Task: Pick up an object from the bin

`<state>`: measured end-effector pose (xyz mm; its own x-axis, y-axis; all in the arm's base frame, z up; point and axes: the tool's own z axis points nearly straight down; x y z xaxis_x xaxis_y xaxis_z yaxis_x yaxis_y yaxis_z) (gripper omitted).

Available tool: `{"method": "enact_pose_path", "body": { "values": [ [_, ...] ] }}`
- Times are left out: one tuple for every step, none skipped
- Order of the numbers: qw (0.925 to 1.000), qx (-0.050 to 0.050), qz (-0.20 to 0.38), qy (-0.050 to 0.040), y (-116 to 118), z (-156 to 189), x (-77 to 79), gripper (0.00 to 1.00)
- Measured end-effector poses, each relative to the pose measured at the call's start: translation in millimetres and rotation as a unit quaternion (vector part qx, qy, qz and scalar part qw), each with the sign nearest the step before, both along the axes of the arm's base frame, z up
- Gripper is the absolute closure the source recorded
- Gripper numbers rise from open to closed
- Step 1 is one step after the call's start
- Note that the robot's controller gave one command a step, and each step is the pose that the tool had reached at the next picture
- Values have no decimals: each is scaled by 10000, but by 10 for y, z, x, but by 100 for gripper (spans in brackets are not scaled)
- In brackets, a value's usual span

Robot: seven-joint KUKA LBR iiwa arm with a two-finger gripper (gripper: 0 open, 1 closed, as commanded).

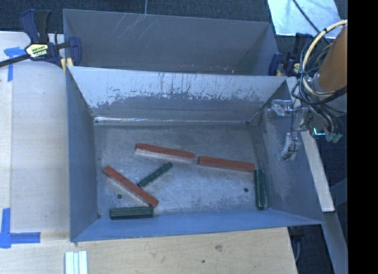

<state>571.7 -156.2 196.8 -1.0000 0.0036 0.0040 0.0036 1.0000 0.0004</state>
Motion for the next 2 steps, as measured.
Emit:
{"method": "enact_pose_path", "body": {
  "values": [
    [9926, 11, 1214, -4, 368, -1239, -81, 0],
    [9925, -6, 1221, -40, 359, -1201, -57, 100]
  ]
}}
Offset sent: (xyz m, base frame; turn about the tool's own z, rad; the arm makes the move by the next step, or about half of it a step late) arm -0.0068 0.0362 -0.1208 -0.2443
